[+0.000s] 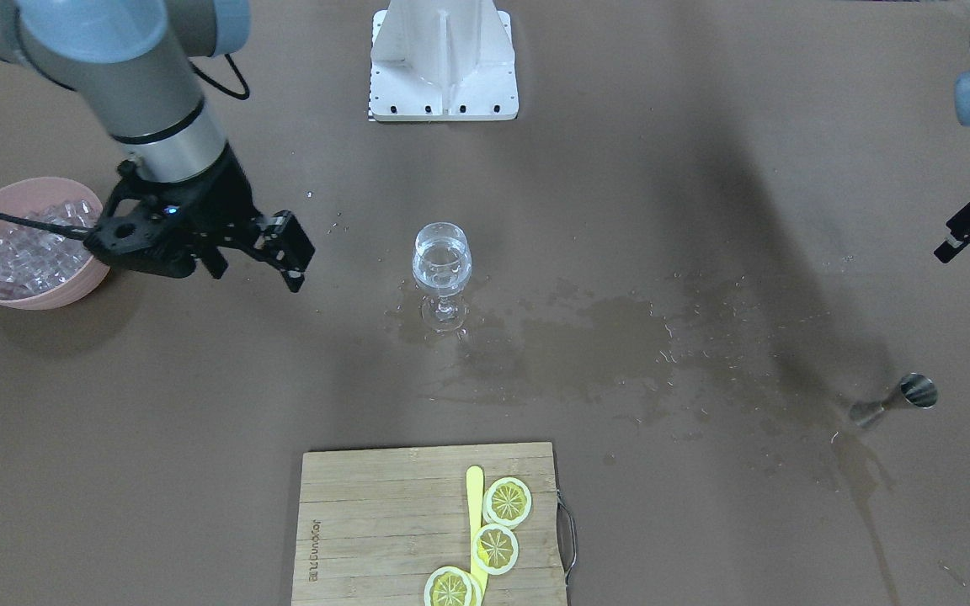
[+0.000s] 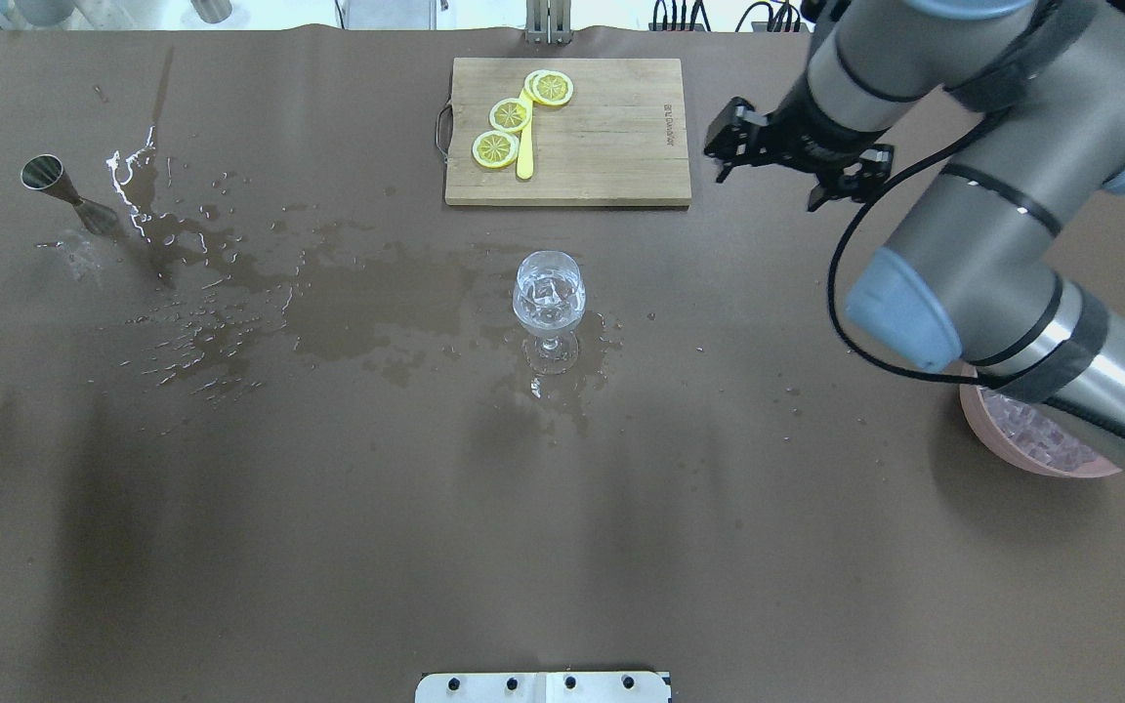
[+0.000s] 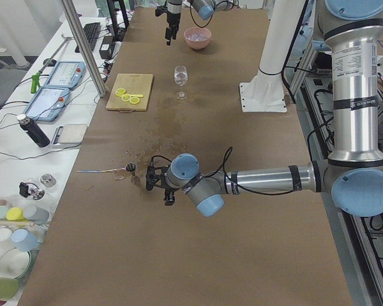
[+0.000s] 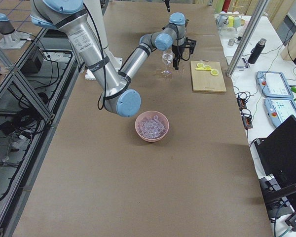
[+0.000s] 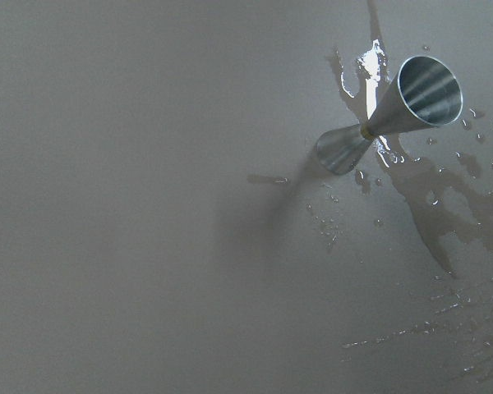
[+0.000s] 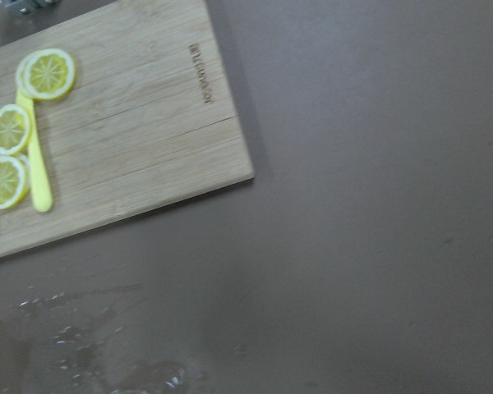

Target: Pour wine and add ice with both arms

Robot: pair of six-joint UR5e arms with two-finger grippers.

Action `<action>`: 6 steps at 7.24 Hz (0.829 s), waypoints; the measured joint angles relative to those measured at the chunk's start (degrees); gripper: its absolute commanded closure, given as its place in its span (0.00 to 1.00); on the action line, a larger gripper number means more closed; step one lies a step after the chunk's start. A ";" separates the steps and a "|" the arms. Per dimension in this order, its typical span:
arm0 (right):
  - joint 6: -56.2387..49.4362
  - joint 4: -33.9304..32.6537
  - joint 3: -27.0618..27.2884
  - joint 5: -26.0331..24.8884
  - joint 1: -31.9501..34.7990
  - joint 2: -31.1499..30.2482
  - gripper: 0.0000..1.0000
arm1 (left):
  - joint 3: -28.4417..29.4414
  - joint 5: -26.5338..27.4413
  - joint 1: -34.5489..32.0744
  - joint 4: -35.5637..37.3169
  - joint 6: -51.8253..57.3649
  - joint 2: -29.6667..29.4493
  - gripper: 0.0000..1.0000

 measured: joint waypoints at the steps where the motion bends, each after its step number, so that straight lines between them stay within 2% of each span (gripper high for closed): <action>1: -8.24 -0.05 0.05 2.61 4.63 -3.37 0.00 | -0.08 0.91 -1.30 3.51 6.16 -0.14 0.03; 4: -27.60 -0.36 -0.50 6.07 14.12 -11.16 0.00 | -0.44 4.51 -7.65 19.10 29.18 -3.43 0.03; 6: -40.40 -0.31 -2.80 6.35 18.80 -15.50 0.00 | -2.30 4.75 -10.56 33.92 39.00 -7.55 0.03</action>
